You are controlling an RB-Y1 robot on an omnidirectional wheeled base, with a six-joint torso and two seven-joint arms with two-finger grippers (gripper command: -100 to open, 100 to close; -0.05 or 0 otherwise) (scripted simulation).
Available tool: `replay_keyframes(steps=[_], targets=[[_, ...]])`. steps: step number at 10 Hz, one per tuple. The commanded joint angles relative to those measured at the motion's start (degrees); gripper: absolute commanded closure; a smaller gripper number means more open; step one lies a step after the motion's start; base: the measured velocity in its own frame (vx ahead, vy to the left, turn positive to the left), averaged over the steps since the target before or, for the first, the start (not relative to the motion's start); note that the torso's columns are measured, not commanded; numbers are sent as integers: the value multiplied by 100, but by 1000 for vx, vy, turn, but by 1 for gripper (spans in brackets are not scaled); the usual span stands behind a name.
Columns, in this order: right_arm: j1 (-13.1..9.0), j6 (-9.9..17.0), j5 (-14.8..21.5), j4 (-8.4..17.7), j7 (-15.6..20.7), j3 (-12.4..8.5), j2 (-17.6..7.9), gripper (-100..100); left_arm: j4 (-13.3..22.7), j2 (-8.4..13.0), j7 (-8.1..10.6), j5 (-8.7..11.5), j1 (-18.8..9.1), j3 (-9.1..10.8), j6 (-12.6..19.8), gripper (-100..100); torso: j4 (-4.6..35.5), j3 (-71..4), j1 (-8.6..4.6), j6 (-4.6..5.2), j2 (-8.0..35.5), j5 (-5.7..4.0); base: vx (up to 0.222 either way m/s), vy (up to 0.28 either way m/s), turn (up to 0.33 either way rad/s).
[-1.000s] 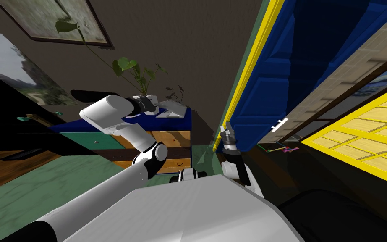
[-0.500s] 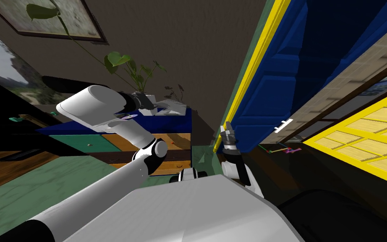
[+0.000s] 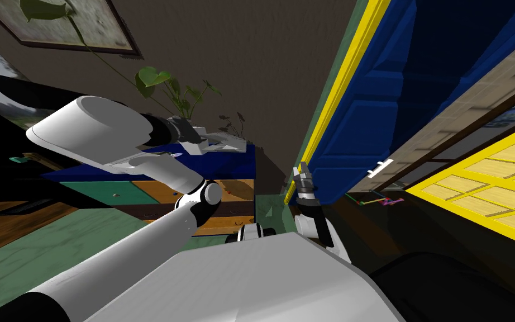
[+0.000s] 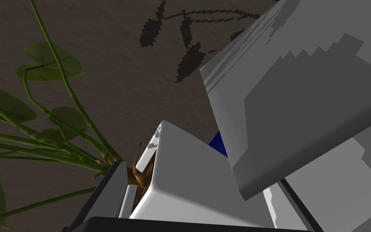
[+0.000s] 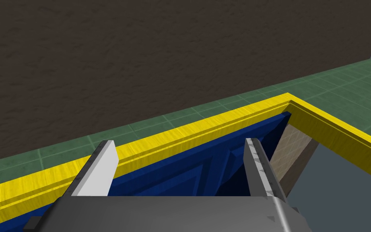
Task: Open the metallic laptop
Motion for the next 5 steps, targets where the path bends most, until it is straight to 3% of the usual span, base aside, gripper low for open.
replay_keyframes(steps=[1,5], targets=[[0,0,0,0,0,0,0,0,4,-3,-1,-1,7,1,2,0,2,-1,0,-1,-2,-1,0,0,0],[0,0,0,0,0,0,0,0,8,-5,-1,-2,13,3,9,0,-8,-9,4,-1,-15,3,0,0,0]])
